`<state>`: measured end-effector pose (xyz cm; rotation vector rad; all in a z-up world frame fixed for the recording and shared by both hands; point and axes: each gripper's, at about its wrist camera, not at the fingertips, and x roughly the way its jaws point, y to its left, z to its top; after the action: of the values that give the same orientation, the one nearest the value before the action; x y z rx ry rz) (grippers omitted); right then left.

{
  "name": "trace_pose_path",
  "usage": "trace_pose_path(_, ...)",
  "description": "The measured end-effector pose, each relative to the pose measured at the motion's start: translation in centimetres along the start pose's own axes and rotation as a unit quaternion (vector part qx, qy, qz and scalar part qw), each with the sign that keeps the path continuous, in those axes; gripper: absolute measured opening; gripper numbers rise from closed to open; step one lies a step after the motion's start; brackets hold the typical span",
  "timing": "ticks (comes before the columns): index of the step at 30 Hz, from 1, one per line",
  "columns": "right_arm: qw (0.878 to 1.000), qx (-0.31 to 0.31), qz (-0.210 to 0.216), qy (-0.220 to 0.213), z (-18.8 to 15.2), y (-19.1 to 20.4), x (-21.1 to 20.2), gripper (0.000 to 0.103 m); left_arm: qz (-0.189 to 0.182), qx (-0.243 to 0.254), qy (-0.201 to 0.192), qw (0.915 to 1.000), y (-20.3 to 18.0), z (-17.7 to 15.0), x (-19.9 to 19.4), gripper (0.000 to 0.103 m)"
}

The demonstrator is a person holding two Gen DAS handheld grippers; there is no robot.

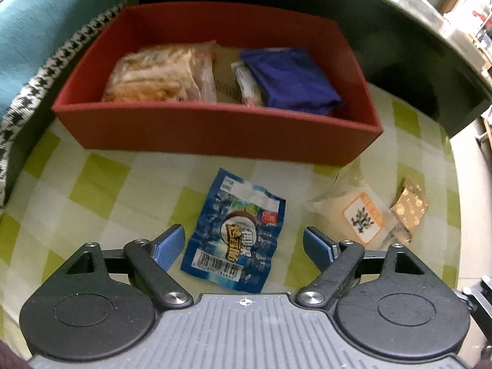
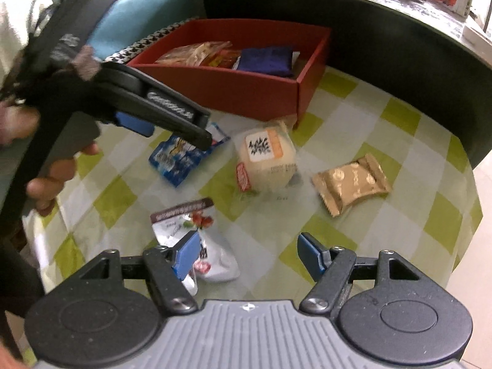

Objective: Organize snacks
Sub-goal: 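Move both tools back toward the blue coconut packet and white date packet, then grasp the blue coconut packet with the left tool while the right tool grasps the white date packet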

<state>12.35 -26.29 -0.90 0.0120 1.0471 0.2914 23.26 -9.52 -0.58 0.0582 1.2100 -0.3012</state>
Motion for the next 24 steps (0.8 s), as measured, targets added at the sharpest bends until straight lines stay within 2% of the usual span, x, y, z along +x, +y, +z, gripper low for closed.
trace_pose_path(7, 1.0, 0.005, 0.004, 0.022, -2.0, -0.7, 0.4, 0.072, 0.008, 0.014, 0.024, 0.9996, -0.4, -0.3, 2.2, 0.088)
trace_pose_path(13, 1.0, -0.002, 0.015, 0.024, -1.9, -0.4, 0.3, 0.072, 0.023, 0.018, 0.03, 0.9991, -0.7, -0.6, 3.1, 0.087)
trace_pose_path(16, 0.999, -0.016, 0.023, 0.022, -1.4, 0.5, 0.4, 0.072, 0.032, 0.029, 0.029, 0.9987, -1.3, -0.8, 3.4, 0.083)
trace_pose_path(18, 0.999, -0.027, 0.032, 0.025, -1.0, 1.1, 0.8, 0.072, 0.034, 0.031, 0.027, 0.9986, -1.4, -1.0, 3.3, 0.078)
trace_pose_path(24, 0.996, -0.067, 0.045, 0.044, 0.2, 3.3, 2.7, 0.072, 0.018, 0.024, 0.027, 0.9992, -0.9, -1.4, 2.9, 0.072)
